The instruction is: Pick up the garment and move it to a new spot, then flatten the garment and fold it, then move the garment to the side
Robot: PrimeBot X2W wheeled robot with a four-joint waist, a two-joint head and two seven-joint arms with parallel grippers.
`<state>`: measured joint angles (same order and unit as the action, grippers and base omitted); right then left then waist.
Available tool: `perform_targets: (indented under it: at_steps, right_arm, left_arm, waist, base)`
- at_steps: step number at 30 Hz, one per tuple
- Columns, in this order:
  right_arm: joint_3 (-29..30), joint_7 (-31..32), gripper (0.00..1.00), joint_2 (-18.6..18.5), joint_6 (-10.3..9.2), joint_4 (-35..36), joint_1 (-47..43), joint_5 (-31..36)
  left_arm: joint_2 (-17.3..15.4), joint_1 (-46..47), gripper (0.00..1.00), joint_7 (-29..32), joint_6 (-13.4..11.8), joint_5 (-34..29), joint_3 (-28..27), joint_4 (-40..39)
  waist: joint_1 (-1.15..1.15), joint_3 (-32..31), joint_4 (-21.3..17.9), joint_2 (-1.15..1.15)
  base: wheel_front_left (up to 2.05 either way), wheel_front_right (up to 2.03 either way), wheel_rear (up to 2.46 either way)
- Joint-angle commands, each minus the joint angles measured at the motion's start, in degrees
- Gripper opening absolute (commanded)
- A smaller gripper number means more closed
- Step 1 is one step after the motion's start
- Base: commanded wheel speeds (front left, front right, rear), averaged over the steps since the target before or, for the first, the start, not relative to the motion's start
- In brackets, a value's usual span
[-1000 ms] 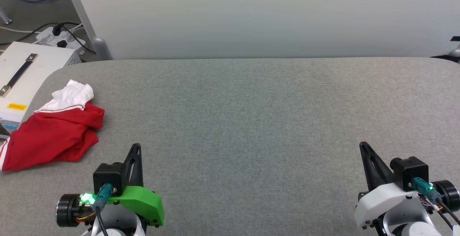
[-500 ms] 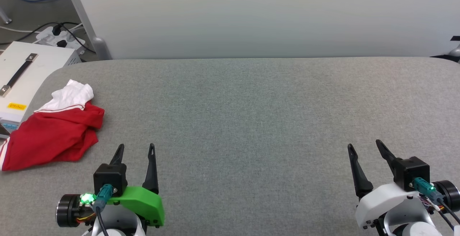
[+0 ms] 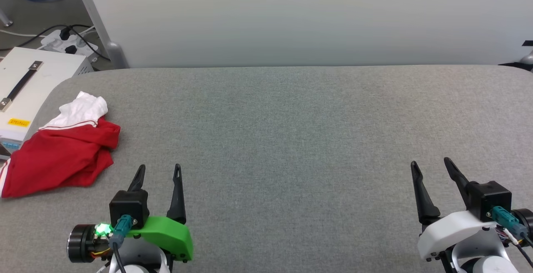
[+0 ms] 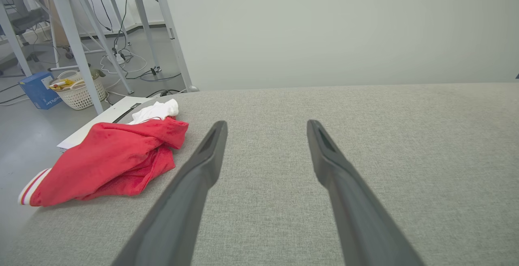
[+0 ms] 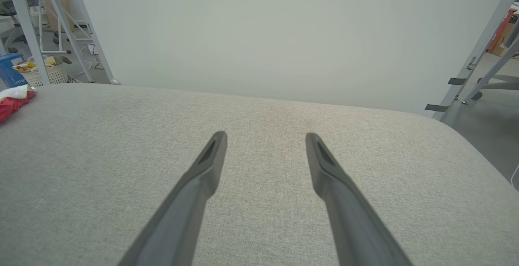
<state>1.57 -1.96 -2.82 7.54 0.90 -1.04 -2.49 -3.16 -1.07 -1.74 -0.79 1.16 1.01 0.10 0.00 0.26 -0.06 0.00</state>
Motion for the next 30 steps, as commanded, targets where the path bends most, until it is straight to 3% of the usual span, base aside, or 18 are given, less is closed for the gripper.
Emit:
perform_targets:
  at_steps: [1,30]
  right_arm:
    - [0.3,-0.6,1.0,0.0,-0.01,0.5,-0.3,-0.9]
    - [0.8,-4.0,1.0,0.0,-0.02,2.1,-1.8,-5.1]
  left_arm:
    - [0.0,0.5,1.0,-0.6,-0.5,0.4,0.1,-0.2]
    - [0.1,0.9,1.0,-4.1,-0.8,3.1,1.3,0.5]
  waist:
    - [0.0,0.0,0.0,0.0]
    - [0.0,0.4,-0.1,0.0]
  base:
    - [0.0,0.0,0.0]
    - [0.0,0.0,0.0]
